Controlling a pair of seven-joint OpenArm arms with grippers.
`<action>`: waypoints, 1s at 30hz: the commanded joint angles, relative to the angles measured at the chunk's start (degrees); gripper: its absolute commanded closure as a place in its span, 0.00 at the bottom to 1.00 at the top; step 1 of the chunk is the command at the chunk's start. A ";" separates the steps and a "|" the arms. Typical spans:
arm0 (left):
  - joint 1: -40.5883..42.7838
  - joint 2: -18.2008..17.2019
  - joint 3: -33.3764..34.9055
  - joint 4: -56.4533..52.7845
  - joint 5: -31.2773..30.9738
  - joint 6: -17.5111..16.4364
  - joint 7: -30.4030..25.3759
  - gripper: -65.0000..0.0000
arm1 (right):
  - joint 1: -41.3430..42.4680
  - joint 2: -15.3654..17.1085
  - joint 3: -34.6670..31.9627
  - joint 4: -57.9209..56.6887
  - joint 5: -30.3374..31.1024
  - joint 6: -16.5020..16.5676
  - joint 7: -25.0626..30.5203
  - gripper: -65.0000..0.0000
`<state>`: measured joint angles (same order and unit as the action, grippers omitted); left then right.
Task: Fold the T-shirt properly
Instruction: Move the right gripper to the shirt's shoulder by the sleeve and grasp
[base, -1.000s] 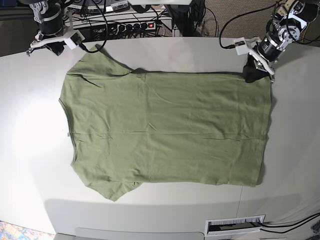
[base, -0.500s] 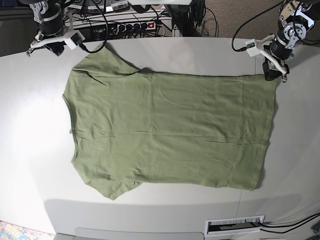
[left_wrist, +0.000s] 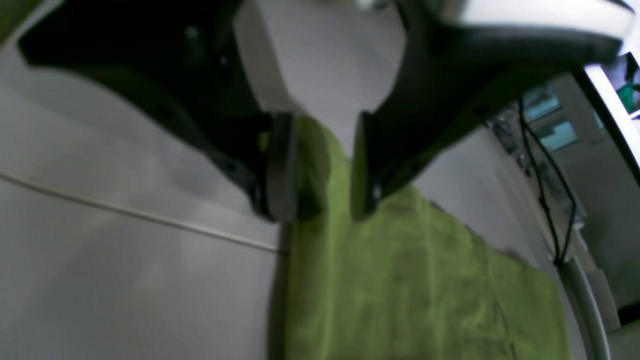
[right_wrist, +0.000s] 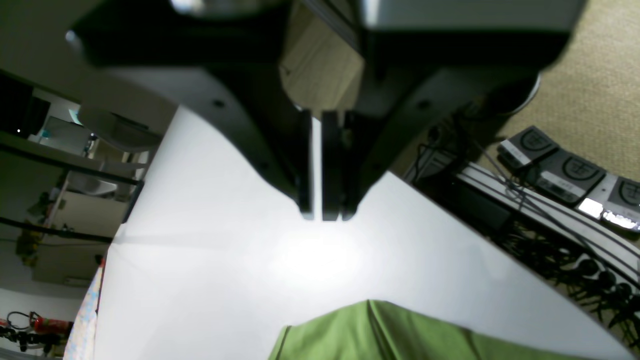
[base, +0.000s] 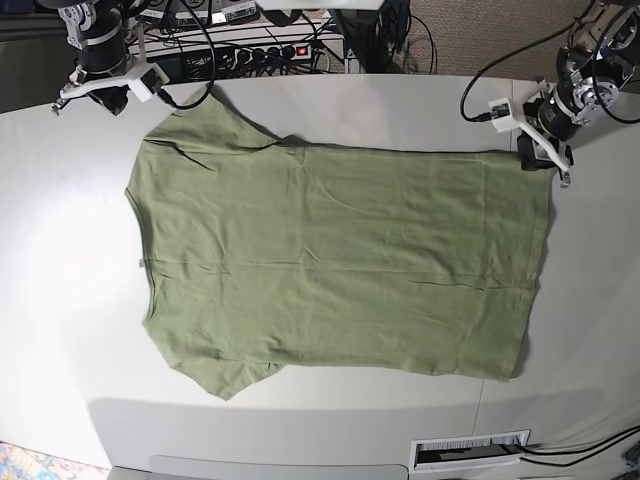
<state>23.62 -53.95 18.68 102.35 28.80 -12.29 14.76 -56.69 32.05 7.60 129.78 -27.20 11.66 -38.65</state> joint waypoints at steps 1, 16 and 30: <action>0.26 -0.50 0.28 -0.44 -1.07 -2.60 0.81 0.66 | -0.44 0.50 0.39 1.05 -0.94 -0.74 0.09 0.94; -2.78 0.46 0.28 -4.48 -1.90 -2.82 -2.29 0.96 | -0.44 0.50 0.39 1.16 -2.99 -0.76 0.13 0.94; 5.75 0.28 0.28 2.40 0.33 -4.09 1.79 1.00 | -0.28 2.80 0.39 1.16 -1.20 3.15 2.03 0.63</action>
<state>28.16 -53.06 18.55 104.84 31.05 -12.78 16.91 -56.69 34.11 7.60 129.86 -27.64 15.38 -37.15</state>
